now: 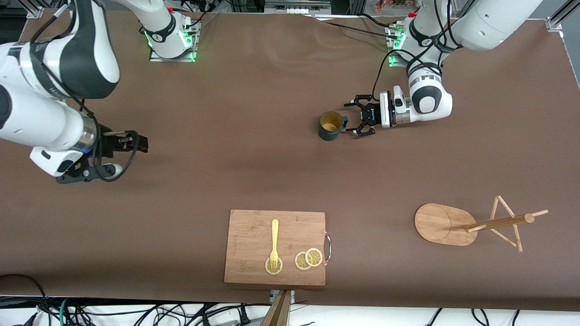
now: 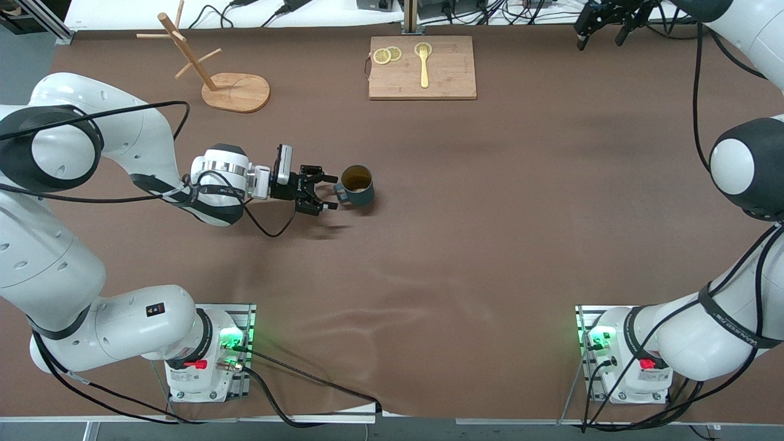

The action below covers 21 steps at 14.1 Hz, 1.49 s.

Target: Pass cup and hang on rack

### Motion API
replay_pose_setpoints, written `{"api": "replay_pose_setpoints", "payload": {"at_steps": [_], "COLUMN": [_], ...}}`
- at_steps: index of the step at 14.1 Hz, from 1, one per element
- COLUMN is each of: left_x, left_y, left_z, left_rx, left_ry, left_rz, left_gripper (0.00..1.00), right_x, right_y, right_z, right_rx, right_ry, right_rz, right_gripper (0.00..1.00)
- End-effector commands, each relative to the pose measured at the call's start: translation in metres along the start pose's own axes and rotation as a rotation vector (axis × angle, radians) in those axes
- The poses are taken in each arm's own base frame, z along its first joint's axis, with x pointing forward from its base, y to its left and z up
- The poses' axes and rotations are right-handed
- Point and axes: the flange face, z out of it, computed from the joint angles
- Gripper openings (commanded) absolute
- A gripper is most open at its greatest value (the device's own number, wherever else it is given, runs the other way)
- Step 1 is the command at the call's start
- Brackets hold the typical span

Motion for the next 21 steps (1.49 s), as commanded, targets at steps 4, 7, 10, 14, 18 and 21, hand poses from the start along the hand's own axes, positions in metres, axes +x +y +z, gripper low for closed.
{"api": "replay_pose_setpoints", "payload": {"at_steps": [4,7,10,14,18,21], "left_x": [0.007,0.012,0.020,0.026,0.024,0.018], "left_y": [-0.004,-0.010,-0.018,-0.028,-0.031,-0.040], "left_z": [0.010,0.010,0.011,0.008,0.001,-0.025], "left_rx": [0.024,0.032,0.036,0.047,0.060,0.111], "left_ry": [0.022,0.026,0.032,0.039,0.042,0.079], "left_rz": [0.101,0.131,0.151,0.168,0.166,0.125], "left_gripper": [0.98,0.71,0.44,0.10,0.00,0.00], "right_x": [-0.006,-0.008,-0.014,-0.038,-0.039,-0.048], "right_y": [0.007,0.029,0.061,0.104,0.126,0.141], "right_z": [0.000,-0.003,-0.012,-0.065,-0.073,-0.085], "right_rx": [0.031,0.038,0.034,0.011,-0.003,-0.037], "right_ry": [-0.023,-0.017,-0.008,-0.015,0.015,0.126], "right_rz": [-0.021,-0.036,0.012,0.070,0.098,0.078], "right_gripper": [1.00,1.00,1.00,1.00,1.00,1.00]}}
